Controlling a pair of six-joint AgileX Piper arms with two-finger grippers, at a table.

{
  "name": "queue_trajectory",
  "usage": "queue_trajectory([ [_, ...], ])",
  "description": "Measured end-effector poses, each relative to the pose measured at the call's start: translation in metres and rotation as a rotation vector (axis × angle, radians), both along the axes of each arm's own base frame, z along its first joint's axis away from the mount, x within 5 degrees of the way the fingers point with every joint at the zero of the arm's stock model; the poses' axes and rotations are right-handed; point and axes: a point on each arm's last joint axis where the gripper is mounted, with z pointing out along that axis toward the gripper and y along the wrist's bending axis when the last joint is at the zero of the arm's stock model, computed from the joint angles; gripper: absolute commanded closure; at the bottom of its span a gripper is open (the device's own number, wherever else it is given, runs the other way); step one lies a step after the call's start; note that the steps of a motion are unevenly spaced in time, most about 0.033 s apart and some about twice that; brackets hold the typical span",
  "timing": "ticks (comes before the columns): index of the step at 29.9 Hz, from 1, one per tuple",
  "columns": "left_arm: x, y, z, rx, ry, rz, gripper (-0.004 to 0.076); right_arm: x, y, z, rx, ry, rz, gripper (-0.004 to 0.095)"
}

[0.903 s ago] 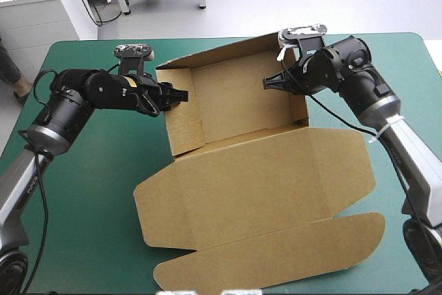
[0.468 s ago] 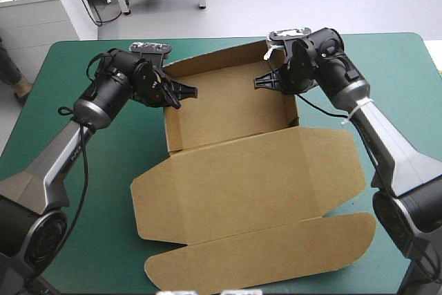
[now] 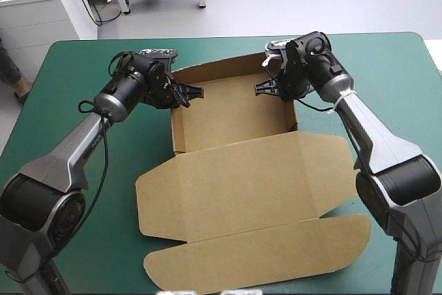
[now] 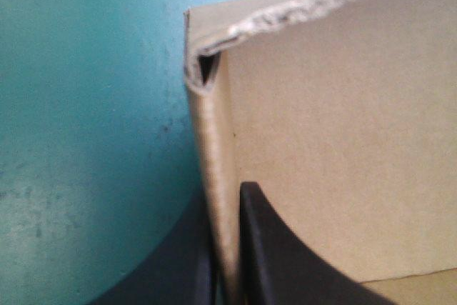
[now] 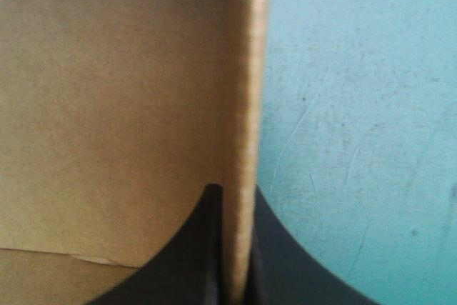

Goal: Fold the box

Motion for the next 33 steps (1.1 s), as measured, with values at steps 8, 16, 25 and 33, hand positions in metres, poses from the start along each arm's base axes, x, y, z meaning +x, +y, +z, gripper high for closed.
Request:
queue_trajectory([
  [8,0.022,0.002,-0.022,-0.086,0.005,0.044,0.0732,0.023,-0.018,-0.034,0.028,0.08,-0.011,0.0921],
  [16,0.043,0.002,-0.051,-0.084,0.006,0.046,0.0732,0.04,-0.019,-0.057,0.031,0.082,0.012,0.0921],
  [25,0.048,0.0,-0.05,-0.056,0.05,0.022,0.0708,0.044,-0.018,-0.058,0.02,0.115,0.013,0.0859],
  [33,0.049,-0.003,-0.043,-0.008,0.093,-0.078,0.0419,0.056,-0.016,-0.054,0.009,0.065,0.03,0.042],
])
